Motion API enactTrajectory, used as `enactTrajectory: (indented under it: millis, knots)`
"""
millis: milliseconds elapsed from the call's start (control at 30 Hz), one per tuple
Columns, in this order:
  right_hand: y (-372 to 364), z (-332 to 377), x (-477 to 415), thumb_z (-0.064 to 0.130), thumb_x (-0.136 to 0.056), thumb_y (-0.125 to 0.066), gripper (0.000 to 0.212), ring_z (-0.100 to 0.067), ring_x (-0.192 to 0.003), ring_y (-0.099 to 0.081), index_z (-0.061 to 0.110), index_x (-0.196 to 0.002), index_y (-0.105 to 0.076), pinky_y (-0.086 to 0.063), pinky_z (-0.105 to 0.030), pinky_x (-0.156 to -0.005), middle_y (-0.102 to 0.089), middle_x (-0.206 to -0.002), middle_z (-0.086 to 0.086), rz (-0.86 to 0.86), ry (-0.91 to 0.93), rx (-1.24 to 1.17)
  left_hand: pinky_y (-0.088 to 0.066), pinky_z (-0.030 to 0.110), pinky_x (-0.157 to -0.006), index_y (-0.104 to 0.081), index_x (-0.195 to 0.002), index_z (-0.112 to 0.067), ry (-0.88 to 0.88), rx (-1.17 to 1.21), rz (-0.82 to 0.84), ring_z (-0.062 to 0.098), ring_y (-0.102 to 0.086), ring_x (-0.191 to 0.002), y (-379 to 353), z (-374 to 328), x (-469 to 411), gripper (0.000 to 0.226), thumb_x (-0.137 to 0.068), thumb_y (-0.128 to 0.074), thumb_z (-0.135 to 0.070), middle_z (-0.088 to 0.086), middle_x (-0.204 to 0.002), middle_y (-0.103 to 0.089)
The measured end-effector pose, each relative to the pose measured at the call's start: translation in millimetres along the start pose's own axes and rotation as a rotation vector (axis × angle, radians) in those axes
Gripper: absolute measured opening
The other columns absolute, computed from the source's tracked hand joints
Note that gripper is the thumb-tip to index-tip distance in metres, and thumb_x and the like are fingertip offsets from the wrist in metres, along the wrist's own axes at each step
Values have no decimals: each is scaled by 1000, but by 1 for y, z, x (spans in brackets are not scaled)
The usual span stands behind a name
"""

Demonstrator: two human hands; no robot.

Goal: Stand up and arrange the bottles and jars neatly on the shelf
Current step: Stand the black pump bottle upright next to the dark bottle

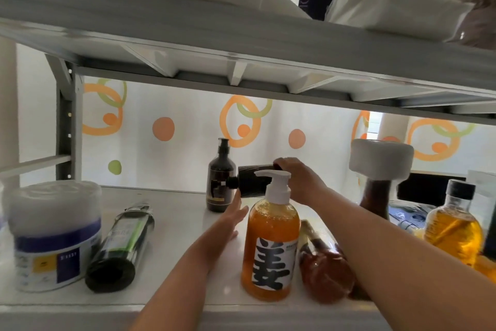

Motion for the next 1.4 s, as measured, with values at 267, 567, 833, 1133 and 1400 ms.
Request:
enactTrajectory:
  millis: [267, 567, 833, 1133, 1400]
  knots:
    - [45, 14, 17, 18, -77, -72, 49, -27, -112, -49, 13, -120, -47, -47, -44, -97, -51, -118, -10, -316, 6, 37, -45, 35, -90, -26, -142, -37, -369, 31, -130, 18, -45, -125, 2, -12, 52, 65, -85, -37, -65, 1, -150, -34]
    - [93, 29, 46, 22, -76, -73, 54, -25, -116, -45, 12, -121, -46, -39, -44, -104, -51, -123, -10, -449, 73, 80, -49, 36, -84, -49, -121, -17, -499, 212, -331, 19, -59, -105, 9, -17, 117, 59, -80, -34, -57, 5, -114, -62]
    - [124, 67, 101, 22, -72, -76, 59, -34, -120, -46, 10, -123, -49, -31, -55, -108, -52, -124, -16, -658, 171, 203, -49, 33, -85, -46, -120, -28, -549, 94, -366, 17, -57, -105, 10, -20, 164, 50, -80, -36, -56, 3, -120, -58]
    - [116, 138, 154, 48, -72, -68, 66, -22, -112, -41, 17, -126, -48, -40, -32, -92, -51, -119, -7, -502, 144, -13, -47, 33, -94, -42, -131, -40, -596, 309, -169, 15, -53, -119, -5, -58, 202, 49, -85, -48, -57, -5, -131, -54]
    - [55, 156, 146, 63, -65, -61, 63, -24, -92, -57, 13, -103, -53, -52, -36, -80, -59, -95, -8, -220, -192, -379, -57, 37, -77, -43, -136, -29, -500, 497, -71, 23, -68, -101, 9, -53, 213, 40, -99, -34, -40, 7, -123, -63]
Point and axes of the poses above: each hand's wrist, its own x-axis away from the middle knuckle, its own y-axis out of the back of the hand, z = x × y, the point moved 4 cm from there along -x, towards the middle knuckle
